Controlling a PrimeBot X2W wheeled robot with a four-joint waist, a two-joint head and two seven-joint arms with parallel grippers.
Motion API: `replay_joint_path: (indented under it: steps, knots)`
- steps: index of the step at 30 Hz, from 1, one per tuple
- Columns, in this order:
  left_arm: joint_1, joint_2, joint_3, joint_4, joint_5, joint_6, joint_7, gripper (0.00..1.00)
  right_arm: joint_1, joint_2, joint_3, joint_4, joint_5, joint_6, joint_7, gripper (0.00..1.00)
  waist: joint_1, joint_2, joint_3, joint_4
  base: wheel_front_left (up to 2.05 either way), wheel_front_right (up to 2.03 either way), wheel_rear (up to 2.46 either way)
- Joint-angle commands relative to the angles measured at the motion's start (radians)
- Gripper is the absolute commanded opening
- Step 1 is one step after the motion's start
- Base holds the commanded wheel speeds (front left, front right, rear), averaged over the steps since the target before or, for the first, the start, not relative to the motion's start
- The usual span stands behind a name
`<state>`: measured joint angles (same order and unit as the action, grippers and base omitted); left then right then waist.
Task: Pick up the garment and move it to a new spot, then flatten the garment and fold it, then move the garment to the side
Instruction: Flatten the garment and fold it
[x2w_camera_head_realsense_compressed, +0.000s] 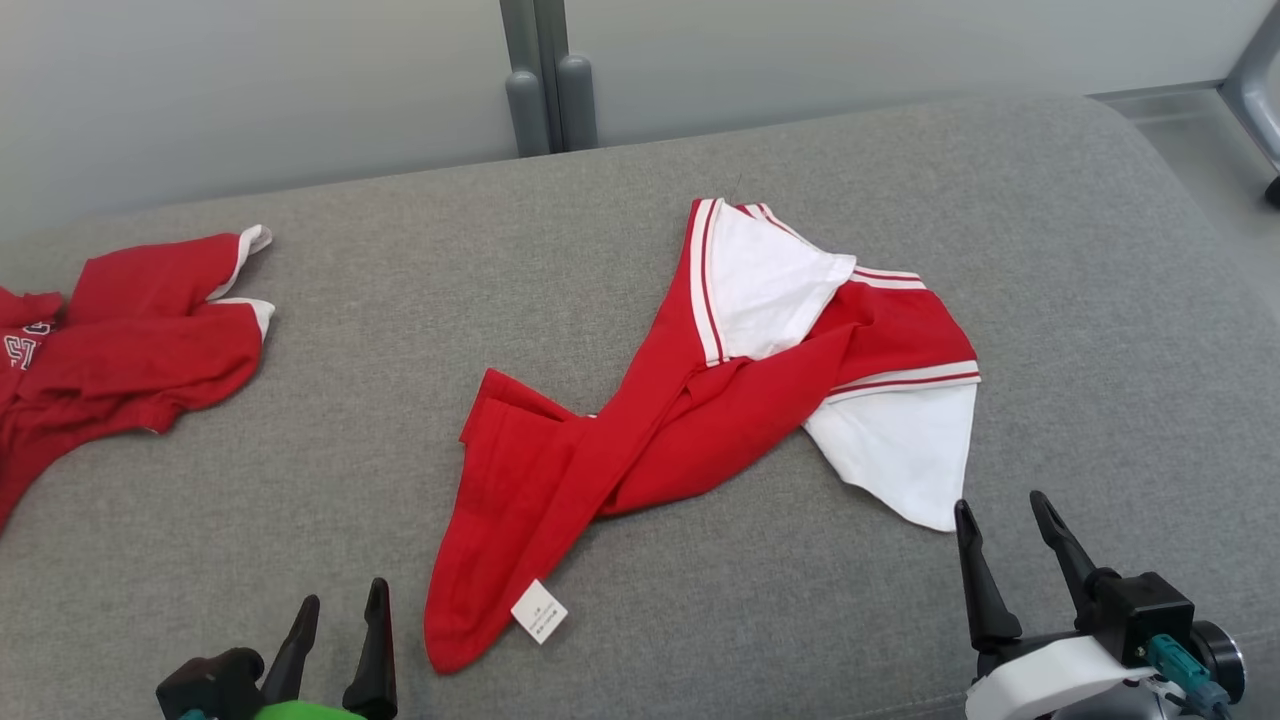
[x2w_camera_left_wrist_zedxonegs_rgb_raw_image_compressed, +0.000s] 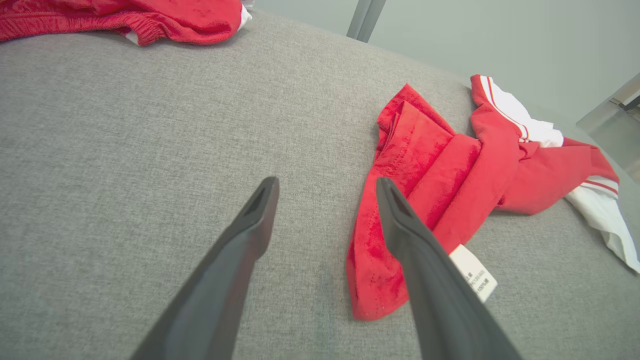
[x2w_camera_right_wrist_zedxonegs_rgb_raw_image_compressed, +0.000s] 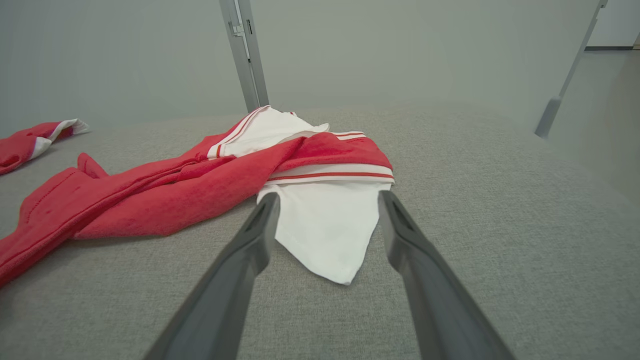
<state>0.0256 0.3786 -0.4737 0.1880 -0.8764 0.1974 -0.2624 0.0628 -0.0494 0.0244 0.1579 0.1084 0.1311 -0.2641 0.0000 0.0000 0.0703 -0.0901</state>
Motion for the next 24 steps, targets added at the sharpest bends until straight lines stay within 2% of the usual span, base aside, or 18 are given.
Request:
replay_joint_path:
  steps: [1,7,13,20,24]
  knots:
    - [0.025,-0.009,0.015,-0.01,0.032,-0.011,-0.003,1.0,0.016,-0.002,-0.004,-0.006,-0.01,-0.001,0.0,1.0,0.0,0.0,-0.022,0.01,0.0,0.0,0.0]
    - [0.114,-0.071,0.108,-0.062,0.247,-0.07,-0.003,1.0,0.044,-0.015,-0.011,-0.04,-0.023,-0.001,0.0,1.0,0.0,0.0,-0.073,0.026,0.0,0.0,0.0]
    - [0.185,-0.112,0.202,-0.083,0.411,-0.138,-0.003,1.0,0.045,-0.029,-0.014,-0.074,-0.038,-0.001,0.0,1.0,0.0,0.0,-0.086,0.041,0.0,0.0,0.0]
    - [0.243,-0.183,0.362,-0.136,0.526,-0.207,-0.003,1.0,0.044,-0.047,-0.022,-0.08,-0.043,-0.001,0.0,1.0,0.0,0.0,-0.093,0.062,0.0,0.0,0.0]
    - [0.257,-0.216,0.405,-0.142,0.567,-0.241,-0.003,1.0,0.038,-0.053,-0.026,-0.078,-0.053,-0.001,0.0,1.0,0.0,0.0,-0.094,0.065,0.0,0.0,0.0]
